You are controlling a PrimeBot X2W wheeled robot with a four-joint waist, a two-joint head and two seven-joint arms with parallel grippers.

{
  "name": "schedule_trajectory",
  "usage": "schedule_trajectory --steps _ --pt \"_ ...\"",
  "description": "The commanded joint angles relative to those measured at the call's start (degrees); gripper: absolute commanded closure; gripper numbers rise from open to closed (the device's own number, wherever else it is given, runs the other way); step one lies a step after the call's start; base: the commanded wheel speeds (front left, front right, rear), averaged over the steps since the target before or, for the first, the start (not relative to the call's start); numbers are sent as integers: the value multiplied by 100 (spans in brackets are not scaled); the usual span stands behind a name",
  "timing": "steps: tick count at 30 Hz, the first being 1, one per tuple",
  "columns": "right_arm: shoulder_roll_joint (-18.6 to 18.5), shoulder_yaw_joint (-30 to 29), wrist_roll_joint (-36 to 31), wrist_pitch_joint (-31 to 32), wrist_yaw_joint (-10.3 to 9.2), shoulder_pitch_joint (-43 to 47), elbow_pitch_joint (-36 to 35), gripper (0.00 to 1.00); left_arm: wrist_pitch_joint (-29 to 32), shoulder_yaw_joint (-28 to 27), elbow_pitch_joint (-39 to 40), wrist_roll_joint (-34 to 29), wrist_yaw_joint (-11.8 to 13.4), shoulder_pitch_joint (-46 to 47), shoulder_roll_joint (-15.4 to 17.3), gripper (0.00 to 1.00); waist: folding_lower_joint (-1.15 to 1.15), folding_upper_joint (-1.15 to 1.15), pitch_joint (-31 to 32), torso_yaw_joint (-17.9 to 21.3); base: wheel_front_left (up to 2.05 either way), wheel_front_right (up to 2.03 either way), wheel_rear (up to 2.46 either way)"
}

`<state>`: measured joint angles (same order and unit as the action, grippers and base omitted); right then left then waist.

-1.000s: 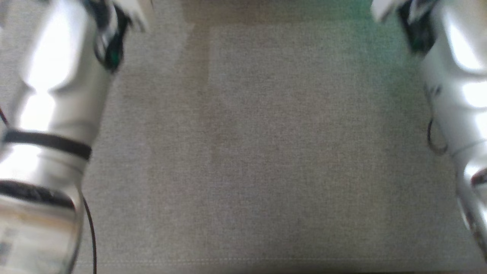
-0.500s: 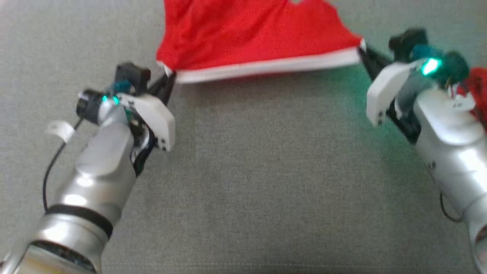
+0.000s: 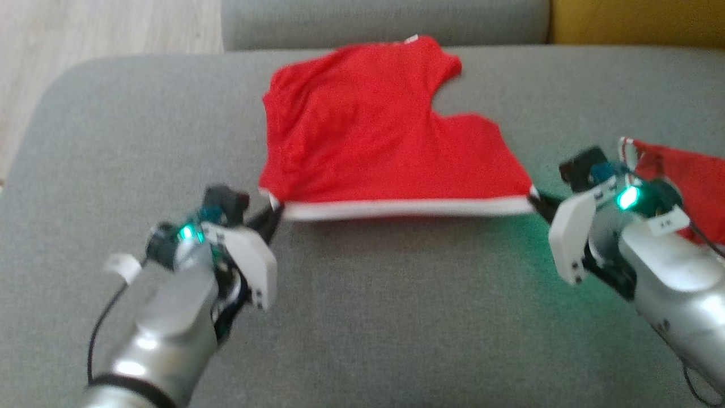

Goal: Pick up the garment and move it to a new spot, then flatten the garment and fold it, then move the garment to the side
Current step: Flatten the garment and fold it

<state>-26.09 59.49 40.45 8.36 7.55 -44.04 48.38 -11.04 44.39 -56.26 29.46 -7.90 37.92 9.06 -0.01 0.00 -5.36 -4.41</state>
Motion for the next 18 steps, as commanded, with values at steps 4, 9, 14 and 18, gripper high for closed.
schedule_trajectory --steps 4,9,14,18 --pt "-590 352 539 348 -6 306 -435 100 147 53 409 234 42 -332 453 100 1 0 455 30 0 0 0" --pt "-1063 759 1226 829 -6 631 -1101 100 403 287 948 365 42 -912 735 100 1 0 728 32 0 0 0" --pt "-1689 1052 1786 1405 -6 853 -1803 100 750 352 1758 552 90 -1506 1051 100 1 0 863 -3 0 0 0" --pt "-2154 1191 2117 1851 -6 1051 -2377 100 1185 412 2603 688 247 -2015 1366 100 1 0 940 -43 0 0 0"
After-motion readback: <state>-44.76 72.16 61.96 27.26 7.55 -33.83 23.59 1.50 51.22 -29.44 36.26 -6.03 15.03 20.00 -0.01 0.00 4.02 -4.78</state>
